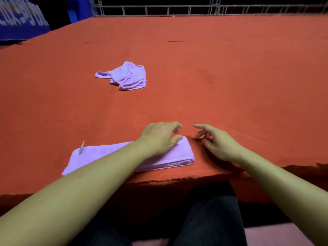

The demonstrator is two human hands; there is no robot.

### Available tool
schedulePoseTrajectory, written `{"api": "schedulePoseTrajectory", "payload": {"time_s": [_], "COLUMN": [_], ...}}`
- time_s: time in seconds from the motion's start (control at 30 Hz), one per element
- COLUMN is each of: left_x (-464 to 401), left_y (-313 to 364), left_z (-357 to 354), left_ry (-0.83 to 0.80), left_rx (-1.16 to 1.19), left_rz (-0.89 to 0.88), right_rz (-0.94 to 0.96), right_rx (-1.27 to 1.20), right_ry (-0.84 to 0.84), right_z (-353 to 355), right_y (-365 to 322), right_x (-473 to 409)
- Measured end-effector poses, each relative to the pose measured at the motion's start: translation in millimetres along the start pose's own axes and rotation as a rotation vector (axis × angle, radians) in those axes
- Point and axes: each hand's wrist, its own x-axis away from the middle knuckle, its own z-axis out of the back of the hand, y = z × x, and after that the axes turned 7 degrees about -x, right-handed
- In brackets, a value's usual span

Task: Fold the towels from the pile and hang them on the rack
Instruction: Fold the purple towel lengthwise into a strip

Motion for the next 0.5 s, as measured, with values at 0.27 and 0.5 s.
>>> {"api": "schedulePoseTrajectory", "payload": {"time_s": [0.27,0.5], "left_x": [-27.0,-29.4], "left_y": [14.3,13.9], "left_z": [-27.3,-29.4], "left_ry": [-0.103,-0.155], "left_rx": [-0.045,0.106], "left_rz": [0.037,0.069], "right_rz": [0.012,0.039], "right_rx": [0.018,-0.058], "right_ry": [0.002,0.036], "right_z": [-6.7,-15.8], "right_y": [12.5,14.1], "right_x": [1.0,-8.4]}}
